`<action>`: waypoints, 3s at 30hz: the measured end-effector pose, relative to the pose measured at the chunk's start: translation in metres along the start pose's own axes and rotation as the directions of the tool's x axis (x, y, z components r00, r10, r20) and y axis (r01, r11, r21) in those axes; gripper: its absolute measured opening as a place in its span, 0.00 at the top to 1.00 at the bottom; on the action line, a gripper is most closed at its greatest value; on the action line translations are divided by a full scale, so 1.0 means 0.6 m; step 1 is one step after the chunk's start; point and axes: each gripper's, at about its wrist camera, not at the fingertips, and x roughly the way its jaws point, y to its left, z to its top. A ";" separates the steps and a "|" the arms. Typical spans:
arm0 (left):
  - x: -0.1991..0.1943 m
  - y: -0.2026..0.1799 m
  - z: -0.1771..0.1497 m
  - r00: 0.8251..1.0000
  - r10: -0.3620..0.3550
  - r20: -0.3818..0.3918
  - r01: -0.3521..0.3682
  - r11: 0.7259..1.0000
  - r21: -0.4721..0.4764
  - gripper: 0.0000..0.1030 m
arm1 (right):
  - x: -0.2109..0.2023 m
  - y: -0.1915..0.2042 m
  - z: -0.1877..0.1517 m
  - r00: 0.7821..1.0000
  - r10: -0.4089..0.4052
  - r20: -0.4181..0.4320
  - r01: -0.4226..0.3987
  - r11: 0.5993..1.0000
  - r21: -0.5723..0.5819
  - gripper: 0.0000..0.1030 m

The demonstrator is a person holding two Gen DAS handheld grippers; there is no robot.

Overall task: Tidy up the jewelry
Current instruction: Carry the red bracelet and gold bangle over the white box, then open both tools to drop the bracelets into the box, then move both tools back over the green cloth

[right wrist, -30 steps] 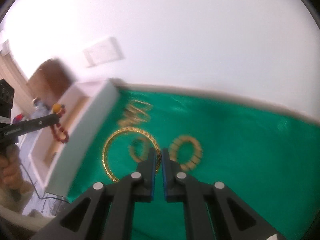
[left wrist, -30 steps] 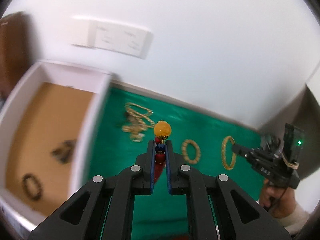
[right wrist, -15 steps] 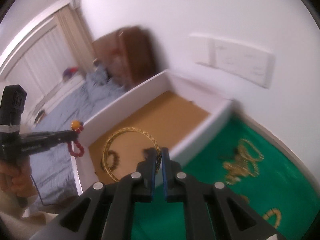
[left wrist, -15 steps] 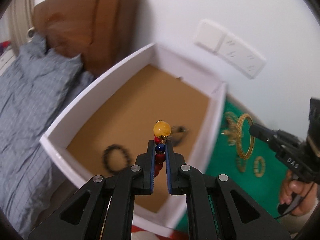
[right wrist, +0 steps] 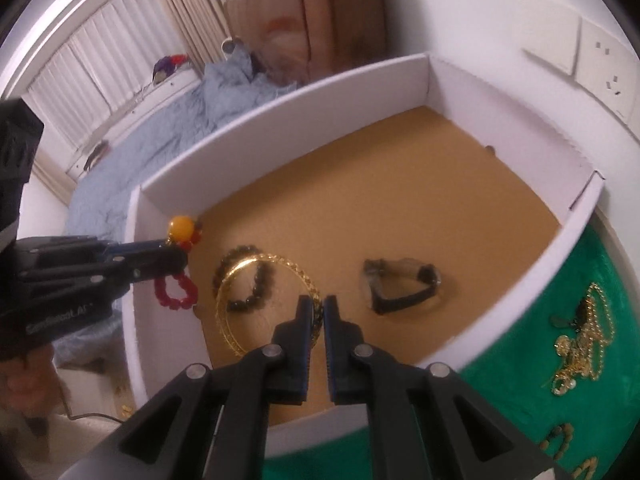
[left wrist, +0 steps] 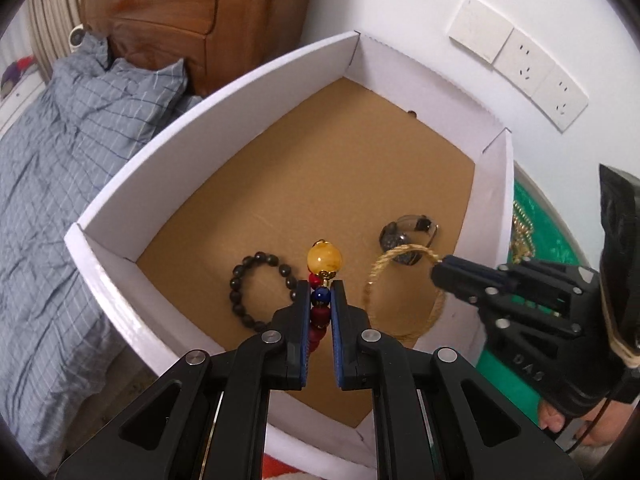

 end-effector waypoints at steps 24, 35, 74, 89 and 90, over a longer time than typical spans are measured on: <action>-0.141 -0.254 0.022 0.955 -0.171 0.242 0.090 0.945 0.314 0.14 | -0.304 -0.108 -0.134 0.920 -0.331 0.211 0.302 0.940 0.159 0.33; -0.142 -0.433 -0.037 0.930 -0.341 0.136 0.223 0.819 0.529 0.10 | -0.453 -0.197 -0.315 0.824 -0.554 0.122 0.468 0.785 0.406 0.33; -0.102 -0.556 -0.106 0.922 -0.385 -0.022 0.319 0.729 0.605 0.08 | -0.515 -0.224 -0.443 0.785 -0.620 0.024 0.488 0.641 0.592 0.33; -0.077 -0.552 -0.104 0.937 -0.347 -0.049 0.305 0.738 0.602 0.08 | -0.500 -0.224 -0.441 0.797 -0.603 0.014 0.479 0.648 0.593 0.33; -0.073 -0.549 -0.102 0.939 -0.340 -0.052 0.302 0.740 0.601 0.08 | -0.502 -0.225 -0.442 0.795 -0.606 0.015 0.480 0.645 0.595 0.33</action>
